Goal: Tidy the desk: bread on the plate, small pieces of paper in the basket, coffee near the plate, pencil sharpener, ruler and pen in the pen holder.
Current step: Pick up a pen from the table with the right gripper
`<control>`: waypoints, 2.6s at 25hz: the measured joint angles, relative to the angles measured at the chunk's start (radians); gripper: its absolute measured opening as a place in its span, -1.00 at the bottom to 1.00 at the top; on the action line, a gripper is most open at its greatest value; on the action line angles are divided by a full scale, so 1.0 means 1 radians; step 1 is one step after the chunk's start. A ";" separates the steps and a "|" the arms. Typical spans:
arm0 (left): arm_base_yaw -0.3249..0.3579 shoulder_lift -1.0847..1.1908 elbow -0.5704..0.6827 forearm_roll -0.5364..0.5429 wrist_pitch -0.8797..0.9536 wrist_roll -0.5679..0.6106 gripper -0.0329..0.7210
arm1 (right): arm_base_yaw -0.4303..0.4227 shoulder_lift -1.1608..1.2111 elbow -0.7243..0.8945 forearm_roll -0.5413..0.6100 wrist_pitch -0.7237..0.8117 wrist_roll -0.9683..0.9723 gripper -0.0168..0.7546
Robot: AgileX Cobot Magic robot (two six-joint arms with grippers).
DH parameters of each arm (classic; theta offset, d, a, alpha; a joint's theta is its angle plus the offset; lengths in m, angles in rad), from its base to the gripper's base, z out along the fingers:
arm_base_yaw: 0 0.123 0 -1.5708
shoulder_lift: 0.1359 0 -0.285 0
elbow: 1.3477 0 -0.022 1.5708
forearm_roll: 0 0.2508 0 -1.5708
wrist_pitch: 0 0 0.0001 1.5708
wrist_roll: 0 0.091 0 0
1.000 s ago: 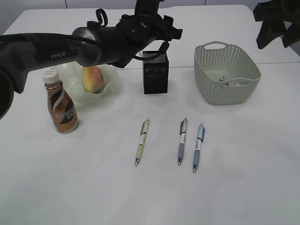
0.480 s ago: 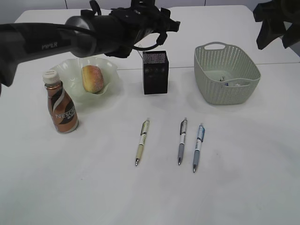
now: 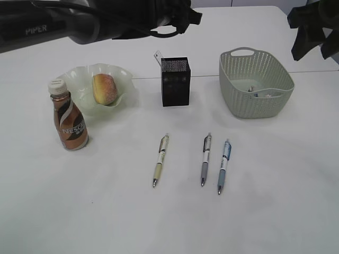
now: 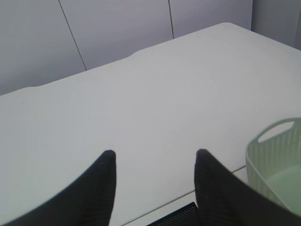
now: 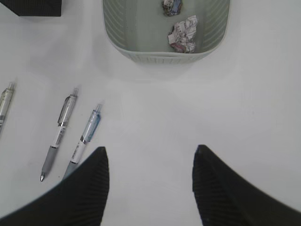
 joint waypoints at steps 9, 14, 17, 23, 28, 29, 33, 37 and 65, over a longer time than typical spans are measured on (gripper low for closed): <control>-0.034 -0.129 0.000 -0.052 -0.184 0.069 0.12 | 0.000 0.000 0.000 0.000 0.049 -0.008 0.20; -0.060 -0.191 0.000 -0.063 -0.429 0.115 0.12 | 0.000 0.000 0.000 0.000 0.099 -0.006 0.20; -0.071 -0.228 0.000 -0.064 -0.543 0.168 0.12 | 0.000 0.000 0.000 0.002 0.104 0.000 0.20; -0.077 -0.263 -0.002 -0.064 -0.761 0.197 0.12 | 0.002 0.000 0.000 0.029 0.108 0.005 0.20; -0.093 -0.263 -0.002 -0.064 -0.843 0.276 0.09 | 0.002 0.000 0.000 0.045 0.108 0.007 0.20; -0.099 -0.263 -0.002 -0.064 -0.846 0.290 0.06 | 0.002 0.000 0.000 0.045 0.108 0.007 0.20; -0.133 -0.263 -0.002 -0.064 -0.848 0.306 -0.20 | 0.002 0.000 0.000 0.045 0.108 0.007 0.20; -0.165 -0.263 -0.002 -0.064 -0.850 0.283 -0.35 | 0.002 0.000 0.000 0.045 0.109 0.009 0.20; -0.287 -0.263 -0.002 -0.064 -0.713 -0.026 -0.38 | 0.002 0.000 0.000 0.047 0.110 0.011 0.20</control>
